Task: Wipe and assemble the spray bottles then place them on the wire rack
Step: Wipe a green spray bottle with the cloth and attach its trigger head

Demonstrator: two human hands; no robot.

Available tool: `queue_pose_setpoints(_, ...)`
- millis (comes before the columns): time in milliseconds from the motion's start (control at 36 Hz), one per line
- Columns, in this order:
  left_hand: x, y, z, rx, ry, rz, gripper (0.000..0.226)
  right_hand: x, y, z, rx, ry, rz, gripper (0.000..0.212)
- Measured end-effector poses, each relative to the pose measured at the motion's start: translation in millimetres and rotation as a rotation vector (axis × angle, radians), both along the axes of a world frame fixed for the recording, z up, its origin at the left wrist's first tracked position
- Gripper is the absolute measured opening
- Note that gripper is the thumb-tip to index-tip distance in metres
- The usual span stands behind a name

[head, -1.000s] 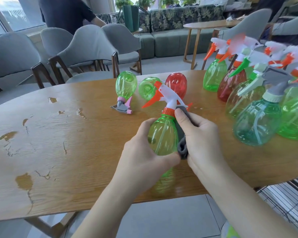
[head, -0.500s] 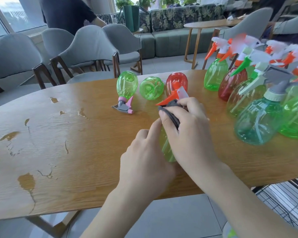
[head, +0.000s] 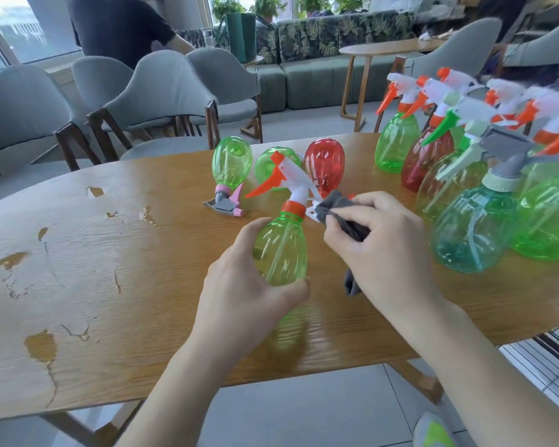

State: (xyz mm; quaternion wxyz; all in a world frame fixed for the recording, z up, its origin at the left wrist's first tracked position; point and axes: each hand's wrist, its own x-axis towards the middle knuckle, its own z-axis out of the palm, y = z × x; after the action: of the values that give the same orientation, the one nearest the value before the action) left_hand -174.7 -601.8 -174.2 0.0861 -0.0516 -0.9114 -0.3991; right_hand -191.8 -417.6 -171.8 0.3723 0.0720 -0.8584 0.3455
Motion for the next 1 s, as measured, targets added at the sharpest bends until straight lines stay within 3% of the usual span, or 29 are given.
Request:
queue_pose_setpoints(306,5.1,12.0,2.8,-0.114,0.068,-0.143,0.09,-23.4,-12.8,24.2,-0.091,0.347,-0.021,0.02)
queue_pose_setpoints(583,0.7,11.8,0.6,-0.108,0.084,-0.153,0.089,-32.3,-19.7,13.1,-0.121,0.28,-0.106,0.013)
queue_pose_setpoints(861,-2.7,12.4,-2.0,-0.111,0.107,-0.151,0.076,-22.5,-41.9,4.0,0.011,0.273,0.099,0.015)
queue_pose_setpoints(1000,-1.8,12.7,-3.9,-0.104,0.109,-0.139,0.079,-24.0,-37.5,3.6,0.008,0.315,0.076,0.013)
